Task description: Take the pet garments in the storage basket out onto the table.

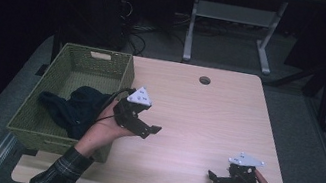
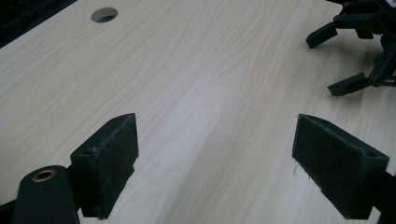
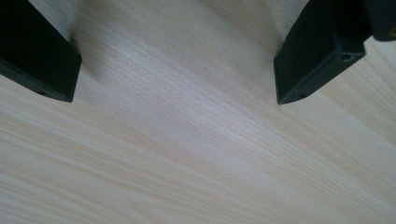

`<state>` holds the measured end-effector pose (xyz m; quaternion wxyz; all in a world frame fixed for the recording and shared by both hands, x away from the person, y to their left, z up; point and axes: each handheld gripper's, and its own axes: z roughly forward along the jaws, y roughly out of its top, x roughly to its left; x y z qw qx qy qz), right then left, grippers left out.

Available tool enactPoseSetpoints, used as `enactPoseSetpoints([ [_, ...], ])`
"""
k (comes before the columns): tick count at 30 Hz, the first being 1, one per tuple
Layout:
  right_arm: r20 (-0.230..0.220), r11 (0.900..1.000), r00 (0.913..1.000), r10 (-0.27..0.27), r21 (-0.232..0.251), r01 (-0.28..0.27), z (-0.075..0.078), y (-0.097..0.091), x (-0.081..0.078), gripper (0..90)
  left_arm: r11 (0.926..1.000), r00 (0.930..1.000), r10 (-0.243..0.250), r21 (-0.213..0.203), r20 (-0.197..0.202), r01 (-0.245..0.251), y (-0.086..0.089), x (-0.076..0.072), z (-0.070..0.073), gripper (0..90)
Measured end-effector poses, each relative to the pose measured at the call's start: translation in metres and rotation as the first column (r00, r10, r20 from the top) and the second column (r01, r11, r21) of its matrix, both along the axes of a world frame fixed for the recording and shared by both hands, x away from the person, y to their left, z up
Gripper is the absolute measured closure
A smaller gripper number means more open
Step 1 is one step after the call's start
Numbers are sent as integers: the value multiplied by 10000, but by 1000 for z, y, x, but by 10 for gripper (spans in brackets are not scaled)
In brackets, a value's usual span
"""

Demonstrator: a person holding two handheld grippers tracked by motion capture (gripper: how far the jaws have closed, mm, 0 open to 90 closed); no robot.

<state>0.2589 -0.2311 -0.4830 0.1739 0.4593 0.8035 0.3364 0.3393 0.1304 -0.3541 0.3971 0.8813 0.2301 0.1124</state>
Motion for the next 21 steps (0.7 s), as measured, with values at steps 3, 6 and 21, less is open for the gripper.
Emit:
enactPoseSetpoints([
  [3, -1, 10000, 10000, -21, 17, 21, 0, 0, 0, 5, 9999, 9999, 111, -1, -52, -111, 6, 1, 1, 140],
  [6, -1, 10000, 10000, -10, 6, 10, 0, 0, 0, 5, 9997, 9998, 219, -60, -43, -220, 11, 2, 3, 140],
  [21, -9, 10000, 10000, -17, 15, 17, 0, 0, 0, 5, 9975, 9975, 700, -47, 13, -700, 41, 6, 10, 140],
])
